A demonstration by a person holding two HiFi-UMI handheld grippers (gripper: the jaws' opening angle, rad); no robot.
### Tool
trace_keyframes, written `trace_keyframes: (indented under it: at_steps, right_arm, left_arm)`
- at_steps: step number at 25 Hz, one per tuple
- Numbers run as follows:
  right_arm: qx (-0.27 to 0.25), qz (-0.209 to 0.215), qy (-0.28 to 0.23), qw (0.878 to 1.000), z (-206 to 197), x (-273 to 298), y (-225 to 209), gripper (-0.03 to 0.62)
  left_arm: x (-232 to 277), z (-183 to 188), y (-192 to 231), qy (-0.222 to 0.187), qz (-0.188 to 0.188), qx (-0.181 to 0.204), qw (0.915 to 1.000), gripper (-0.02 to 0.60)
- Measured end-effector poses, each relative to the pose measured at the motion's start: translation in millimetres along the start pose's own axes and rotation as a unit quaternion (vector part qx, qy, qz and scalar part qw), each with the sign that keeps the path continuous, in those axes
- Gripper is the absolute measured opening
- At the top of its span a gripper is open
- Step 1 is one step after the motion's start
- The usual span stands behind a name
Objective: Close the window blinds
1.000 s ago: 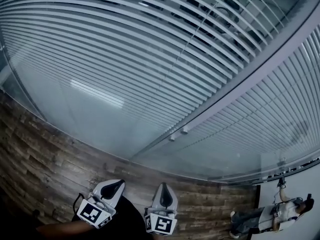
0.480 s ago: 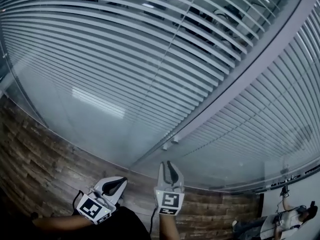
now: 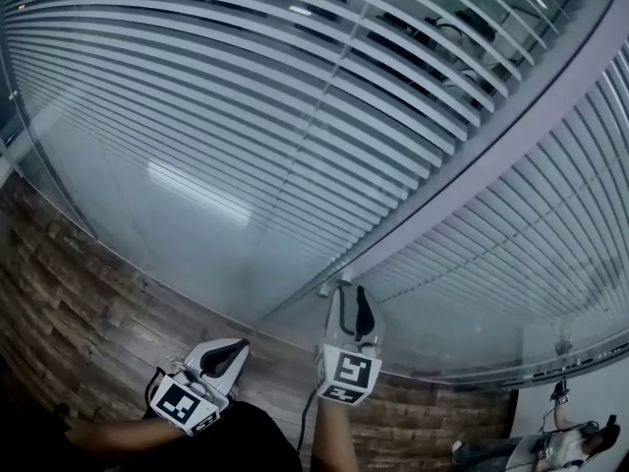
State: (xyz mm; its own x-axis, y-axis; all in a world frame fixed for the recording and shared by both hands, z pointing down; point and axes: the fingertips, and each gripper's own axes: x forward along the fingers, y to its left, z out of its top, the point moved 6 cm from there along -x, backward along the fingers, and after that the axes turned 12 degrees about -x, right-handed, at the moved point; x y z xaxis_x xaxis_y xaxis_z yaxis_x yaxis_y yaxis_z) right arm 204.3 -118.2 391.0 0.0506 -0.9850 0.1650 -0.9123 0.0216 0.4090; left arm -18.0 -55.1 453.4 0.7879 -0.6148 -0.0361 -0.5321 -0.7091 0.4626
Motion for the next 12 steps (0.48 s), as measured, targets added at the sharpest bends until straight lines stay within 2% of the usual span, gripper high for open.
trace_keyframes:
  at_steps: [9,12]
  right_arm:
    - [0.035,-0.033,-0.006,0.999,-2.1,9.8,5.2,0.151]
    - [0.044,-0.041,-0.009,0.998,-5.2,17.8,12.7,0.17]
  left_arm:
    - [4.5,-0.1,-0.5,0.003,0.006,-0.003,1.0,0.0]
    - [1.8,-1.4,8.2,0.006,0.015,-0.007,0.9998,0.0]
